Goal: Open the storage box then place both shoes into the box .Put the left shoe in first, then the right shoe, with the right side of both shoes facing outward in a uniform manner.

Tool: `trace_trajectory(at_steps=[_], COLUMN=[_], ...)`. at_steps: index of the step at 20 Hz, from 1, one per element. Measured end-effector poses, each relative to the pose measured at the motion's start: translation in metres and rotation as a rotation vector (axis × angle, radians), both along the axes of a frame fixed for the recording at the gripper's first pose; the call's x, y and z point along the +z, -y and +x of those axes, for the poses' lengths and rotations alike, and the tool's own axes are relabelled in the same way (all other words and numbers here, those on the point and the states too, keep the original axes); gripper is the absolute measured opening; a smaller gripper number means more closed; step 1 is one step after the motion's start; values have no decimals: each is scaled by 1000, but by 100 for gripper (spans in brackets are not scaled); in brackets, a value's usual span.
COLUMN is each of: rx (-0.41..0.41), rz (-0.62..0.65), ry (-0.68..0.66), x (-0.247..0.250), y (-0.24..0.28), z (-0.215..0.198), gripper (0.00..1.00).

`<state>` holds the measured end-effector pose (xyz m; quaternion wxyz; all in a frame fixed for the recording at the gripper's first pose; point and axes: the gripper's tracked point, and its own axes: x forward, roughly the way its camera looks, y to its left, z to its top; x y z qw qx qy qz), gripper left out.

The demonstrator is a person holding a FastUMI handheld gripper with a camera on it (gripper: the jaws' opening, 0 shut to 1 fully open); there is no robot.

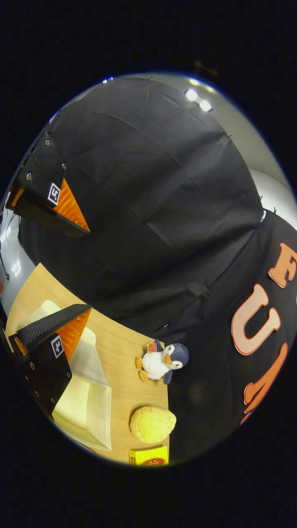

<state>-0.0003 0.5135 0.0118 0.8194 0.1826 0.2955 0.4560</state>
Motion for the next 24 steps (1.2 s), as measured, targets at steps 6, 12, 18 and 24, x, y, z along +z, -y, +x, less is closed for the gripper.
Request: trace_trajectory(at_steps=[6, 12, 18, 24], rx=[-146, -352, -500, -545], rz=[-70, -219, -428, -550], ry=[46, 126, 137, 37], x=[-27, -66, -128, -195], y=[97, 228, 346, 409], z=[32, 59, 60, 47], gripper=[98, 98, 98, 99])
